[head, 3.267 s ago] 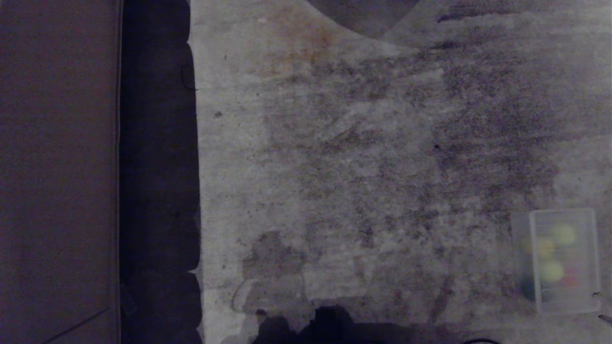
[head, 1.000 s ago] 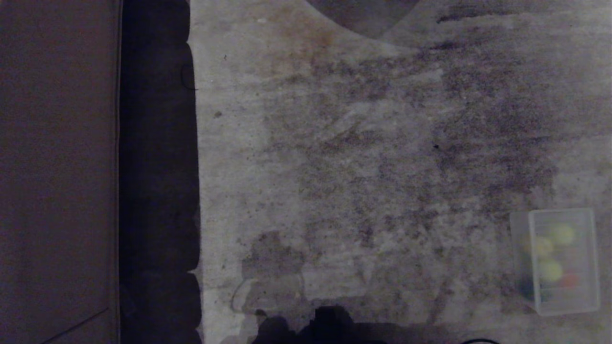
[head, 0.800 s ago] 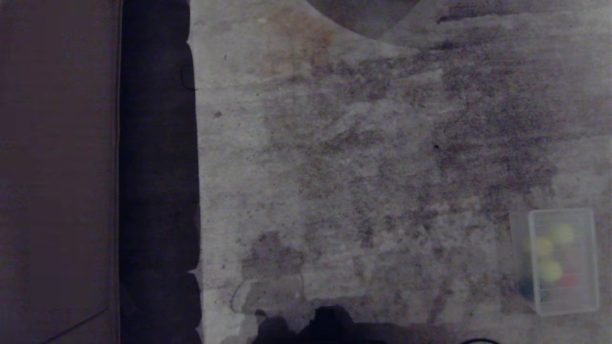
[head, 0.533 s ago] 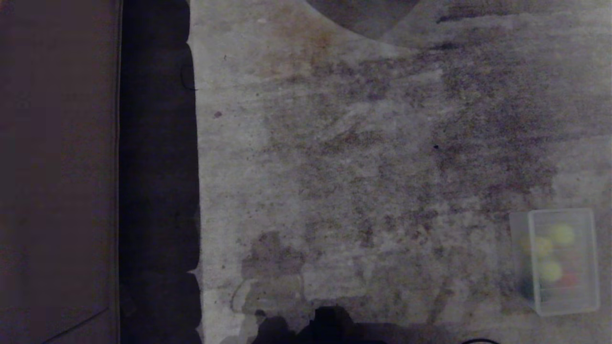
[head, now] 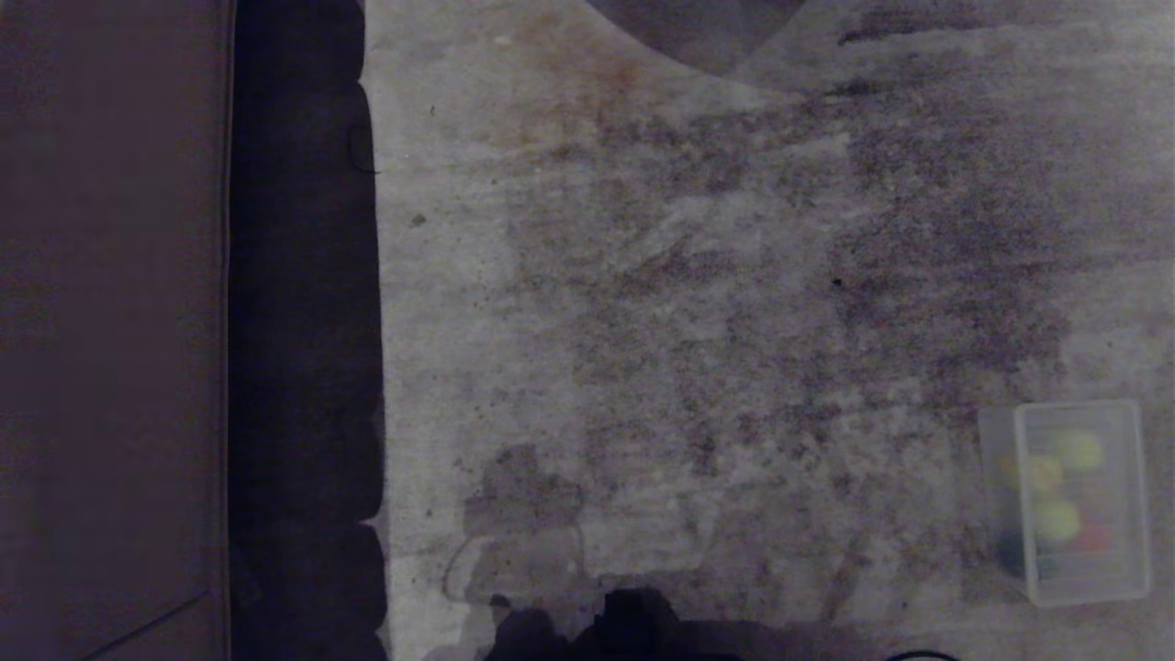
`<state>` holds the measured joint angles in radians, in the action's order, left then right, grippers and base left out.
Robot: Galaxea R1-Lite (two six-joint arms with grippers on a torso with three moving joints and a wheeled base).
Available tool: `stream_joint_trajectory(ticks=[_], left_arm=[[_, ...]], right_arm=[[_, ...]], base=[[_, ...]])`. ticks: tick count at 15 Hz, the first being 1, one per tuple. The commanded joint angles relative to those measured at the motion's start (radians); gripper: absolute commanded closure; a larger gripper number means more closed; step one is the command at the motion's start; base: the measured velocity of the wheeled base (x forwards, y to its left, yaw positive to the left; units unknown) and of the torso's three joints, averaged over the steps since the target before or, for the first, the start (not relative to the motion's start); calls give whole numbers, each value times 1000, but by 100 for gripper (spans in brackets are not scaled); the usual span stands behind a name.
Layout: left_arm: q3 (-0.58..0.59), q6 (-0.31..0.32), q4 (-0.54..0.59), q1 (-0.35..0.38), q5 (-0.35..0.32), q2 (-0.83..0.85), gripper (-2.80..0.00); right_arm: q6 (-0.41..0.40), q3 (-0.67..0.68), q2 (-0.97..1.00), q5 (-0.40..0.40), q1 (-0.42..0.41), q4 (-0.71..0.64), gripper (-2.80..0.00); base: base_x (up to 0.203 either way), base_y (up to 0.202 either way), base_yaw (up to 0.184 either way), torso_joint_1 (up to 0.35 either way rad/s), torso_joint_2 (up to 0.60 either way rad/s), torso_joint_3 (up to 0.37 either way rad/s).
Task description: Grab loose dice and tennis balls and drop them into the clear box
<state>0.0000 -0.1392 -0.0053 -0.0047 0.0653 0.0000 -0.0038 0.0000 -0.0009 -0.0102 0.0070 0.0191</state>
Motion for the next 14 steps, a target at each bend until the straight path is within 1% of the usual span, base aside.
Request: stream_joint_trajectory(ticks=[1,7,14], left_arm=[[2,-2,-1,0,1,2,0],[2,-3,-1,0,2,2,0],[2,-7,-1,5,2,2,0]], right_arm=[[-1,11,2,0,1,1,0],[-1,9,2,0,1,1,0],[-1,9,2,0,1,1,0]], base=[[0,0,0,0,0,0],[0,0,0,0,0,0],[0,0,0,2,1,173]])
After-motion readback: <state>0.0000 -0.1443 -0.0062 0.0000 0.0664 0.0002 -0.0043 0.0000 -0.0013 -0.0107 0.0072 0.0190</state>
